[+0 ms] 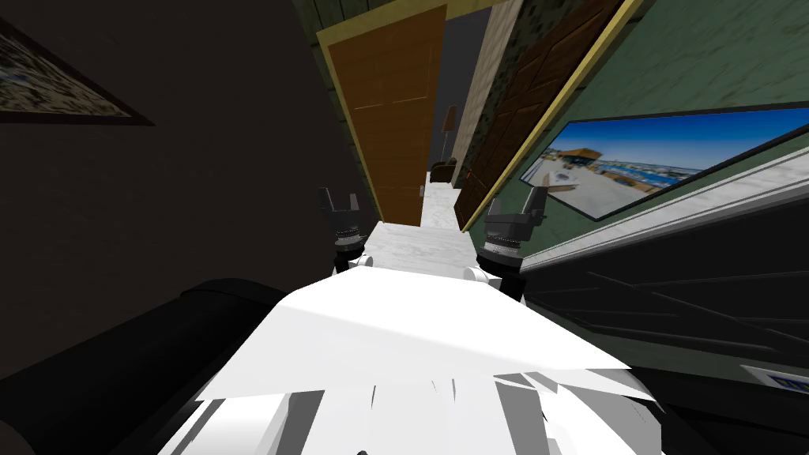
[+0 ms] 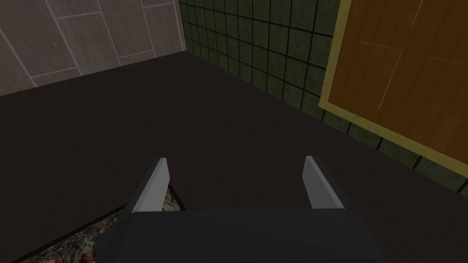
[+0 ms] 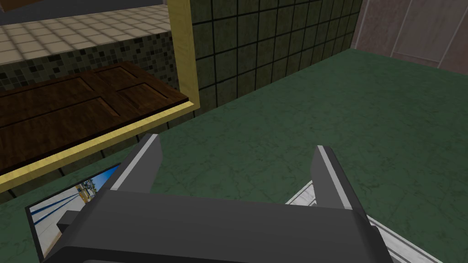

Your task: Push the door open

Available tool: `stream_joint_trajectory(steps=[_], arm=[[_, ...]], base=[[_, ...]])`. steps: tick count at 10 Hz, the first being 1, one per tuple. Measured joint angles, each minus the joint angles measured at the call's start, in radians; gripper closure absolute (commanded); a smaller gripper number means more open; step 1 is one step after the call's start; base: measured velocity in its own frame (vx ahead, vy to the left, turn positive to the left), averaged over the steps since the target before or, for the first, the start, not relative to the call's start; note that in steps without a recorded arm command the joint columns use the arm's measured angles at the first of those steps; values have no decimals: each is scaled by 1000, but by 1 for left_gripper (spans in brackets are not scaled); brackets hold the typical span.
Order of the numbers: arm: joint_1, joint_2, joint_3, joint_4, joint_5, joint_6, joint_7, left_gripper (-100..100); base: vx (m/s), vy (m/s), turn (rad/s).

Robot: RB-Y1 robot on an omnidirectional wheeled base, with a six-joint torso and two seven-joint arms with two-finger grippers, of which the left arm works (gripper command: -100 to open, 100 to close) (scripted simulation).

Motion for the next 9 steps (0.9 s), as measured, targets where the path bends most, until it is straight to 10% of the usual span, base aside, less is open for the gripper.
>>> stream_joint_trajectory(steps=[9], arm=[[-71,39,21,187,-10,-21,4,-100]], base=[[114,-40,-6]])
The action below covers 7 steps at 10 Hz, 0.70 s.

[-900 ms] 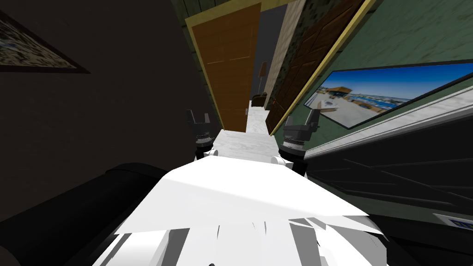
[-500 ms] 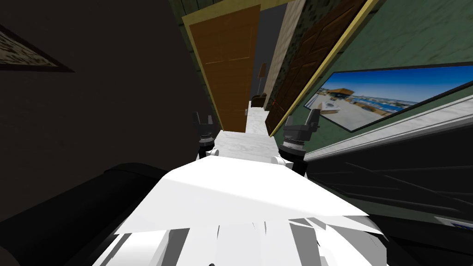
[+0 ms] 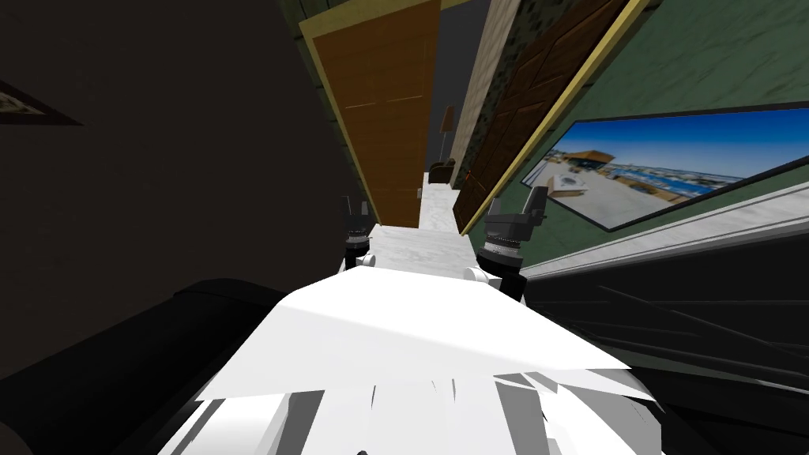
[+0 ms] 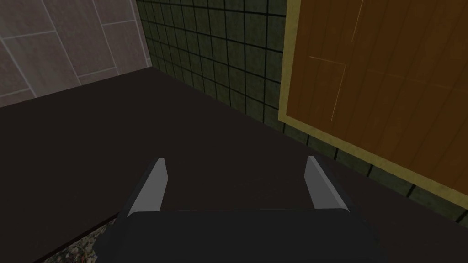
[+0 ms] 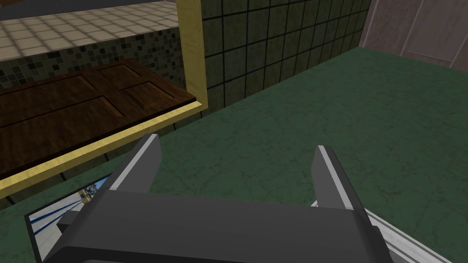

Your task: Push the door open

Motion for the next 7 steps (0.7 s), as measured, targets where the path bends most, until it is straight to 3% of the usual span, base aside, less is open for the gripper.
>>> stream_joint_trajectory(steps=[7], arm=[[-64,21,19,158,-8,-17,4,-100]], base=[[97,-28,-11]])
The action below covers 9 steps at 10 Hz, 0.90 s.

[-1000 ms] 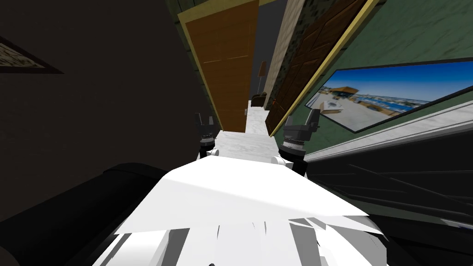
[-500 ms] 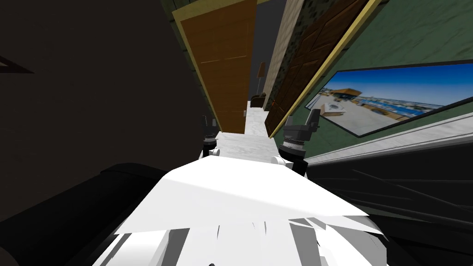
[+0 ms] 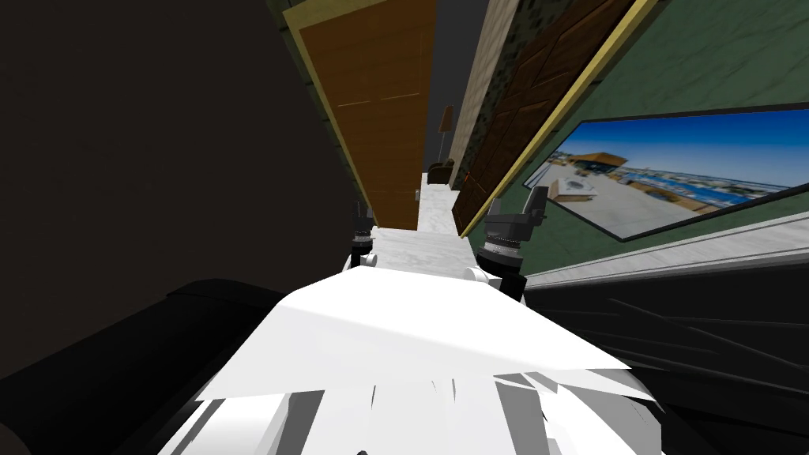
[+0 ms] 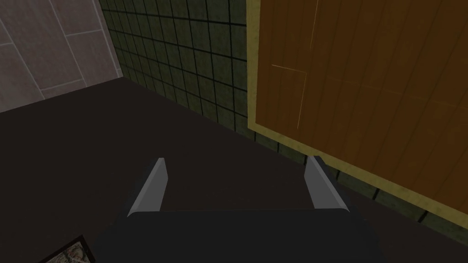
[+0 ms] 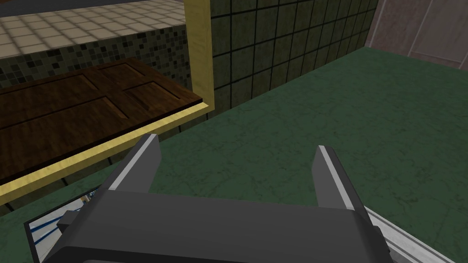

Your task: Push the door open

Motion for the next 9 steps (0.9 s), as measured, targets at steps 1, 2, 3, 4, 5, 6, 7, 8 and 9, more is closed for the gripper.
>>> stream_joint_trajectory(steps=[1,2,3,4,5,6,7,8,9], arm=[[-3,2,1,16,-2,0,1,-100],[-9,6,3,31,-3,2,2,-100],[-21,8,6,59,-4,-2,2,-100],[-32,9,8,90,-6,-9,2,-100],[-39,10,9,110,-8,-11,1,-100],[-45,15,13,128,-9,-9,4,-100],[-50,15,14,141,-10,-10,4,-100],[-62,15,16,167,-11,-16,3,-100],[-78,20,23,201,-11,-23,5,-100]], base=[[93,-39,-9],[96,-38,-13],[97,-30,-13],[104,-21,-16],[114,-33,-13],[67,-25,1],[51,-22,-10],[75,-26,-16],[85,-36,-13]])
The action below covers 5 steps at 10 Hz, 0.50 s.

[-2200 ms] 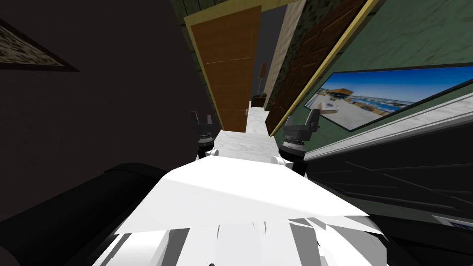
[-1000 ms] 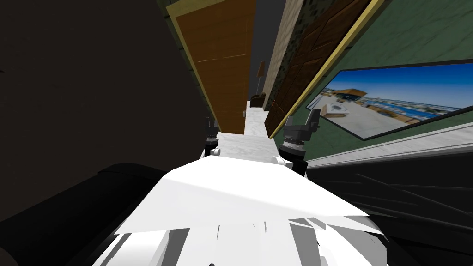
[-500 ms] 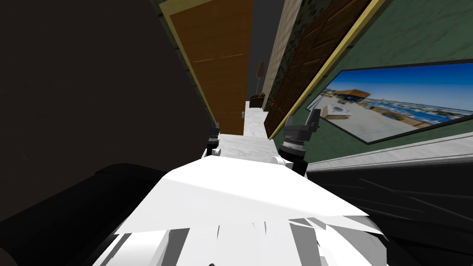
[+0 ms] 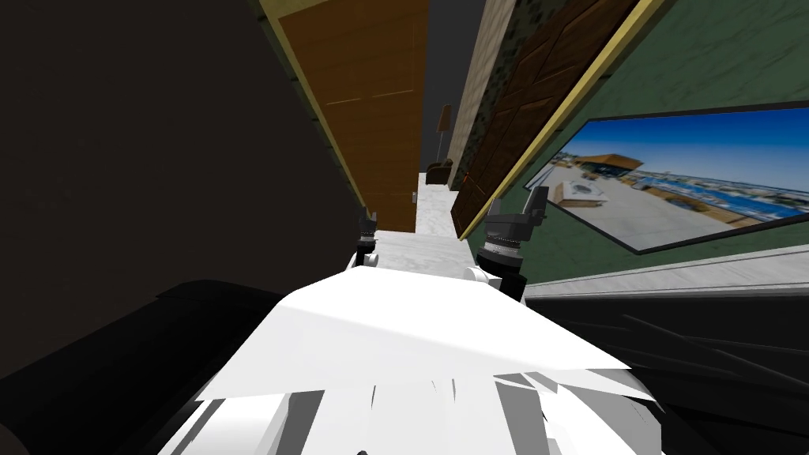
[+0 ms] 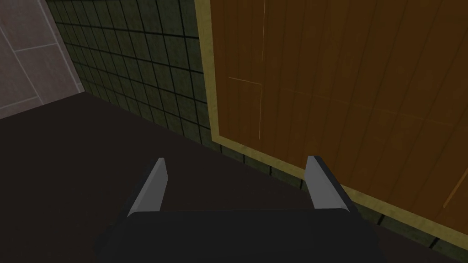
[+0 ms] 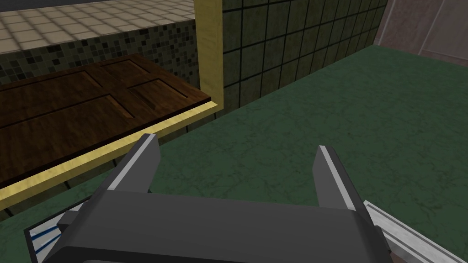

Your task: Push the door open

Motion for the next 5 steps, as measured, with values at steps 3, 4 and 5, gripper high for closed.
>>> stream_joint_trajectory(steps=[3,4,5], arm=[[-28,4,7,78,-5,-11,0,-100],[-36,7,10,102,-7,-13,2,-100],[-47,7,12,122,-9,-10,2,-100]], base=[[106,-43,-13],[100,-25,-13],[106,-29,-18]])
